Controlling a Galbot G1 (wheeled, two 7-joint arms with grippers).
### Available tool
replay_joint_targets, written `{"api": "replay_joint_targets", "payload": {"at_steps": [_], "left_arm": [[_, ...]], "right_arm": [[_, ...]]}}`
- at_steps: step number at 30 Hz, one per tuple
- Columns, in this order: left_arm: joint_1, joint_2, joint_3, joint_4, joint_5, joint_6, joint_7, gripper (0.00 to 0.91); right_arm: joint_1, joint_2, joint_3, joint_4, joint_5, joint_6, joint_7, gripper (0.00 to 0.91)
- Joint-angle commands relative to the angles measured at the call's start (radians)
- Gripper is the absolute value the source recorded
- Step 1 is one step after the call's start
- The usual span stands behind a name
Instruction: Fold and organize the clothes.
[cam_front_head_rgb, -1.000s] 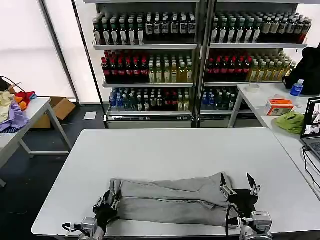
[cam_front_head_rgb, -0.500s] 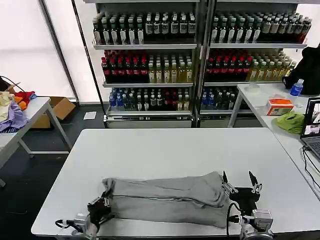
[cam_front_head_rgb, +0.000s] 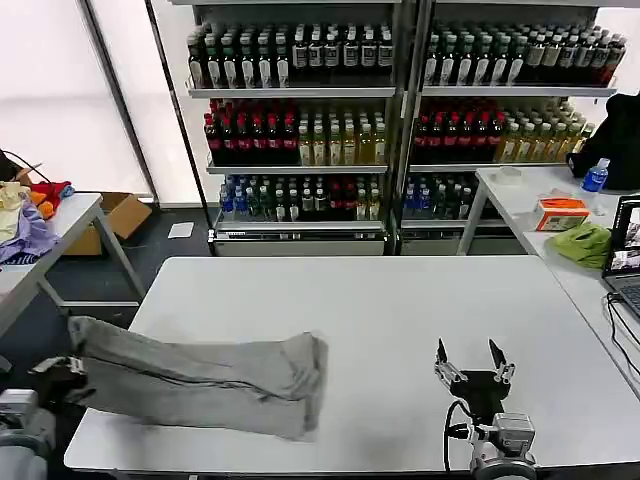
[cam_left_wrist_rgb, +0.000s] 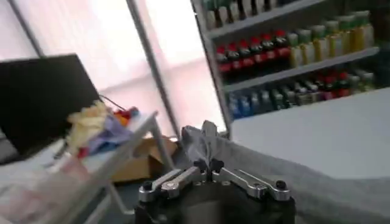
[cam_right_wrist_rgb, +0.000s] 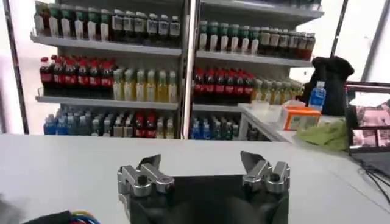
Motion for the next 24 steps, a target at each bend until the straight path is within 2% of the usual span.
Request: {"api": "replay_joint_targets", "payload": {"at_steps": [1, 7, 9, 18, 24], "left_arm": [[0.01, 0.001, 0.022, -0.117, 0.071, -0.004, 0.004, 0.0], [0.02, -0.16, 0.268, -0.168, 0.182, -0.004, -0.001, 0.0], [0.023, -0.186, 0.359, -0.169, 0.203, -0.003, -0.007, 0.0], [0.017, -0.245, 0.571, -0.197, 0.211, 0.036, -0.042, 0.0], [-0.023, -0.262, 0.601, -0.17, 0.197, 0.058, -0.045, 0.0]], "right_arm": [[0.007, -0.001, -0.01, 0.001, 0.0, 0.006, 0.003, 0.907], [-0.017, 0.001, 0.02, 0.015, 0.006, 0.016, 0.002, 0.907], [-0.028, 0.006, 0.028, 0.016, 0.006, 0.023, 0.002, 0.907], [-0.046, 0.023, 0.04, 0.023, 0.001, 0.028, 0.007, 0.907], [-0.073, 0.037, 0.033, 0.034, -0.013, 0.041, 0.01, 0.907]]}}
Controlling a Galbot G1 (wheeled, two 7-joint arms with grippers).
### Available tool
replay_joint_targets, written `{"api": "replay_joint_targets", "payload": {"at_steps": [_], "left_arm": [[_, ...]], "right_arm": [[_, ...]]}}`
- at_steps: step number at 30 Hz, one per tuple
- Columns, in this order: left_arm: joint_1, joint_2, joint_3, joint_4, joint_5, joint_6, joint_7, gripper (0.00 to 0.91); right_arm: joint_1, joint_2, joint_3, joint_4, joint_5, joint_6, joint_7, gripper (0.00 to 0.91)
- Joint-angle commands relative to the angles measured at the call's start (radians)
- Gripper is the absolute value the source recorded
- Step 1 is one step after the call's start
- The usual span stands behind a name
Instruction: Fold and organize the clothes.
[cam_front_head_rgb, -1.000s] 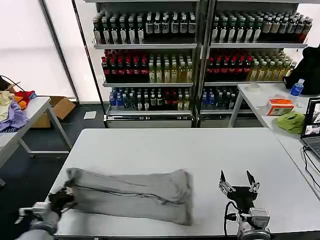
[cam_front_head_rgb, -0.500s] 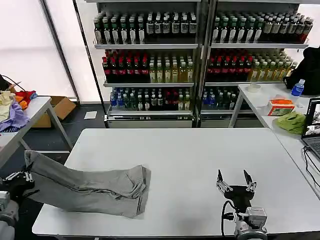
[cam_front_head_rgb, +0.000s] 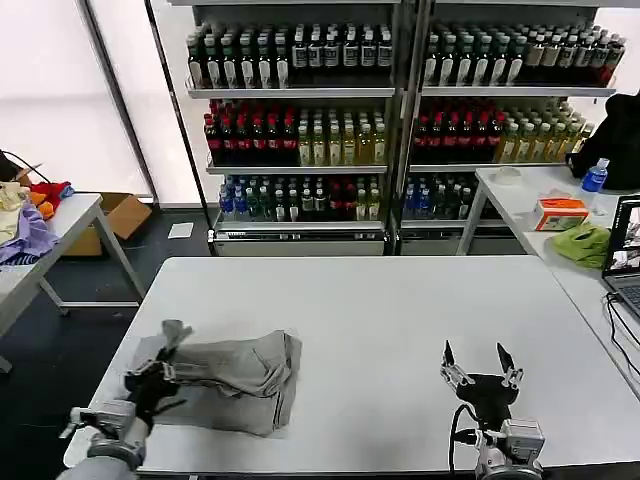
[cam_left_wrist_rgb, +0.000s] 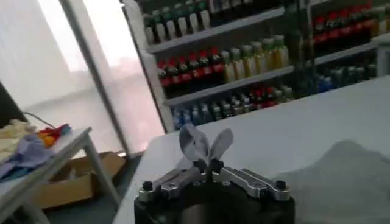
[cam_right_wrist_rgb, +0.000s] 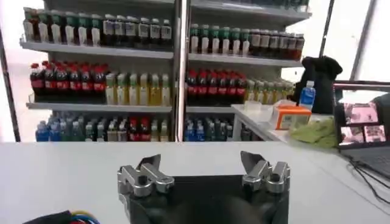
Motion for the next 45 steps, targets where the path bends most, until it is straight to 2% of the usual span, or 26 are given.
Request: {"api": "replay_joint_targets", "payload": {"at_steps": [1, 19, 33, 35, 36, 37, 38, 42, 45], "left_arm": [[-0.035, -0.069, 0.209, -0.012, 0.015, 0.032, -0.012, 0.0], [-0.067, -0.085, 0.277, 0.008, -0.018, 0.051, -0.015, 0.0], [-0.069, -0.138, 0.316, 0.075, -0.002, 0.05, -0.006, 0.0], [-0.068, -0.142, 0.32, 0.09, -0.006, 0.049, -0.007, 0.252], [-0.067, -0.144, 0.321, 0.097, -0.007, 0.048, -0.008, 0.564], [-0.065, -0.146, 0.324, 0.1, -0.011, 0.047, -0.008, 0.796], [-0.063, -0.147, 0.327, 0.105, -0.018, 0.046, -0.011, 0.907], [-0.056, -0.156, 0.345, 0.113, -0.068, 0.028, -0.026, 0.907], [-0.05, -0.16, 0.363, 0.094, -0.184, 0.023, -0.036, 0.907]], "right_arm": [[-0.022, 0.009, 0.004, 0.006, -0.005, 0.01, 0.004, 0.907], [-0.052, 0.044, -0.024, 0.01, -0.048, 0.021, 0.006, 0.907], [-0.058, 0.043, -0.049, -0.008, -0.06, 0.037, 0.008, 0.907], [-0.055, 0.042, -0.051, -0.009, -0.06, 0.036, 0.008, 0.907], [-0.054, 0.042, -0.053, -0.009, -0.061, 0.036, 0.008, 0.907], [-0.054, 0.042, -0.055, -0.01, -0.062, 0.036, 0.008, 0.907], [-0.053, 0.042, -0.058, -0.01, -0.063, 0.036, 0.008, 0.907], [-0.053, 0.042, -0.065, -0.012, -0.067, 0.037, 0.008, 0.907], [-0.052, 0.042, -0.07, -0.014, -0.069, 0.037, 0.008, 0.907]]}}
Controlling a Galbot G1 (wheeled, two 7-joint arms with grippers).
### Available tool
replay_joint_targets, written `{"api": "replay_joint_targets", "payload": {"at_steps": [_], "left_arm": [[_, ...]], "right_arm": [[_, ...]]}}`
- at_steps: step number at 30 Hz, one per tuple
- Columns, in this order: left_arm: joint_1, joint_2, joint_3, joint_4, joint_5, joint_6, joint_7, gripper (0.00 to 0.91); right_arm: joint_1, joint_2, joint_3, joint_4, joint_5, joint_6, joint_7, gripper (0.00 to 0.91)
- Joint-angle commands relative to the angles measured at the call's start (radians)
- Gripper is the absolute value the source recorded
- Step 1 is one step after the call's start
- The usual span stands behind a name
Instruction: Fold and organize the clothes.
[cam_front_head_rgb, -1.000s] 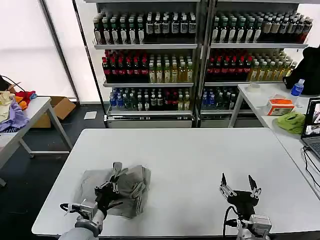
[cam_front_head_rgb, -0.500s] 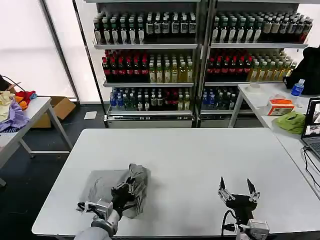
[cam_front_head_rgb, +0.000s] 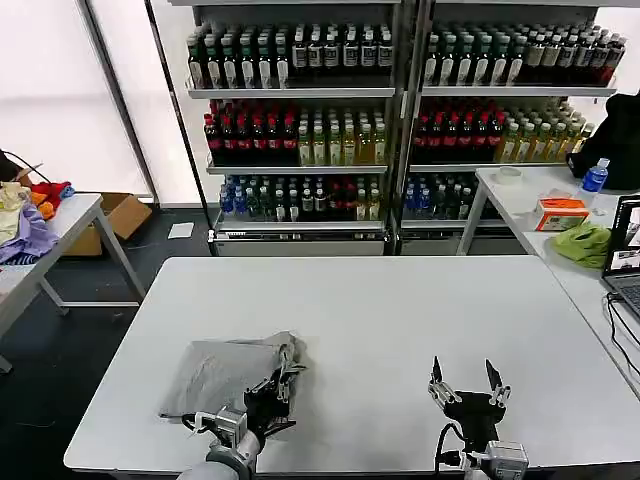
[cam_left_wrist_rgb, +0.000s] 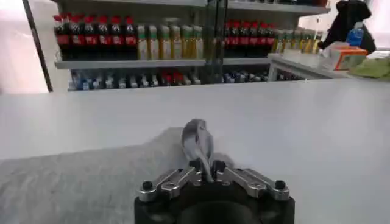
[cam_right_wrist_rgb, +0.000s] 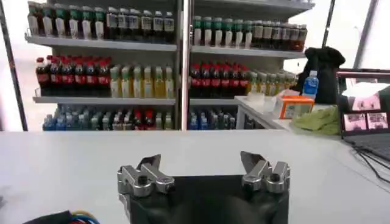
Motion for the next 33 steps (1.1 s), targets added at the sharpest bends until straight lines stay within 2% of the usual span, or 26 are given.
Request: {"api": "replay_joint_targets", "payload": {"at_steps": [1, 6, 10, 15, 17, 21, 25, 33], "left_arm": [[0.008, -0.015, 0.041, 0.003, -0.183, -0.018, -0.019, 0.907], [0.019, -0.023, 0.056, -0.046, -0.373, -0.004, -0.024, 0.907], [0.021, -0.03, 0.037, -0.175, -0.631, 0.025, -0.058, 0.907], [-0.018, 0.009, -0.081, -0.267, -0.679, 0.008, -0.107, 0.907], [-0.037, 0.039, -0.153, -0.26, -0.636, -0.003, -0.121, 0.907], [-0.033, 0.104, -0.275, -0.169, -0.322, -0.031, -0.098, 0.907], [-0.005, 0.138, -0.338, -0.087, -0.101, -0.082, -0.076, 0.907], [-0.005, 0.144, -0.376, -0.008, -0.041, -0.092, -0.057, 0.907]], "right_arm": [[0.001, 0.0, -0.006, -0.001, -0.002, 0.001, 0.001, 0.907], [0.007, -0.002, -0.005, -0.001, 0.0, 0.0, 0.001, 0.907], [0.011, -0.007, -0.007, -0.01, 0.0, 0.003, 0.002, 0.907], [0.021, -0.01, -0.017, -0.025, 0.0, 0.005, 0.002, 0.907], [0.031, -0.015, -0.029, -0.032, -0.002, 0.004, 0.002, 0.907], [0.051, -0.029, -0.042, -0.038, -0.003, -0.002, 0.0, 0.907], [0.069, -0.039, -0.047, -0.046, 0.0, -0.009, -0.002, 0.907], [0.094, -0.055, -0.056, -0.051, 0.001, -0.022, -0.004, 0.907]]}}
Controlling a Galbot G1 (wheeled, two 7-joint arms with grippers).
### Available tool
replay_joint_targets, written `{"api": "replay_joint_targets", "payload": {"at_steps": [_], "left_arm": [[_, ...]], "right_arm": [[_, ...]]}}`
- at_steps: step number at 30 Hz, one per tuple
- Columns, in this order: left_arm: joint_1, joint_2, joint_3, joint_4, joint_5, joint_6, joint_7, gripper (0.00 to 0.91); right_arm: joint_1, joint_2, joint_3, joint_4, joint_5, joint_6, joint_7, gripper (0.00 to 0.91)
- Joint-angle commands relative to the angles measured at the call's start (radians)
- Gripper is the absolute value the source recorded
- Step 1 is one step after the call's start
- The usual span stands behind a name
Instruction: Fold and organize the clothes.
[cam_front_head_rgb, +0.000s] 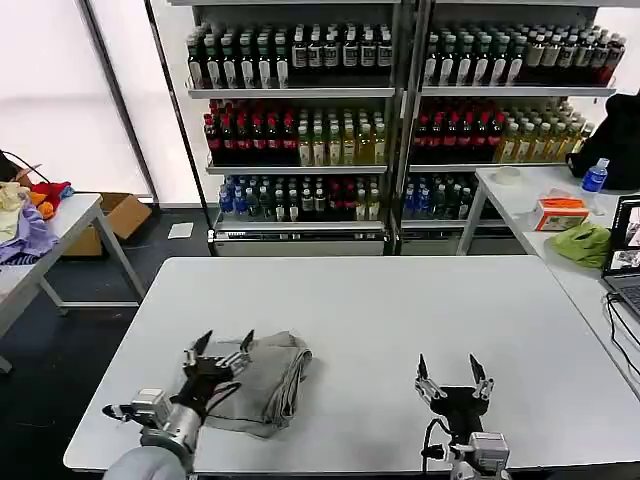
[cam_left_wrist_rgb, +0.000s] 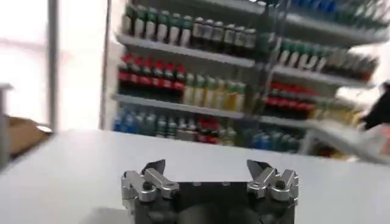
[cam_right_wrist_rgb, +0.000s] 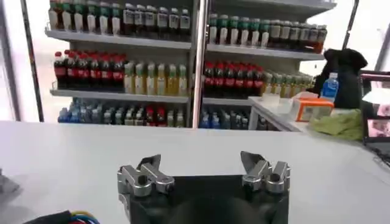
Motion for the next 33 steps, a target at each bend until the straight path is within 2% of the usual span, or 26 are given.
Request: {"api": "replay_joint_targets", "payload": {"at_steps": [1, 16, 24, 25, 26, 27, 29, 30, 32, 33], "left_arm": [[-0.002, 0.048, -0.138, 0.113, 0.232, -0.043, 0.013, 0.907], [0.002, 0.041, -0.122, 0.219, 0.212, -0.038, 0.05, 0.907], [0.006, 0.048, -0.125, 0.235, 0.138, 0.0, 0.068, 0.907], [0.006, 0.047, -0.125, 0.235, 0.128, 0.007, 0.071, 0.887], [0.005, 0.046, -0.126, 0.236, 0.116, 0.017, 0.076, 0.766], [0.004, 0.045, -0.125, 0.236, 0.104, 0.023, 0.077, 0.705], [0.004, 0.044, -0.124, 0.237, 0.094, 0.039, 0.081, 0.645], [0.004, 0.043, -0.123, 0.236, 0.091, 0.045, 0.084, 0.534], [0.003, 0.042, -0.122, 0.234, 0.069, 0.057, 0.087, 0.403], [0.004, 0.04, -0.123, 0.232, 0.055, 0.07, 0.088, 0.383]], "right_arm": [[0.02, -0.009, -0.005, -0.004, 0.002, -0.003, 0.0, 0.907], [-0.015, -0.004, 0.0, 0.003, -0.002, 0.014, 0.004, 0.907], [-0.023, 0.004, -0.003, 0.009, -0.011, 0.016, 0.006, 0.907], [-0.025, 0.005, -0.004, 0.009, -0.013, 0.016, 0.006, 0.907], [-0.026, 0.004, -0.005, 0.009, -0.014, 0.016, 0.006, 0.907], [-0.026, 0.004, -0.005, 0.01, -0.016, 0.017, 0.006, 0.907], [-0.028, 0.006, -0.005, 0.012, -0.017, 0.016, 0.006, 0.907], [-0.028, 0.008, -0.006, 0.014, -0.017, 0.016, 0.007, 0.907], [-0.029, 0.009, -0.006, 0.014, -0.019, 0.016, 0.007, 0.907], [-0.03, 0.009, -0.006, 0.014, -0.02, 0.016, 0.007, 0.907]]}}
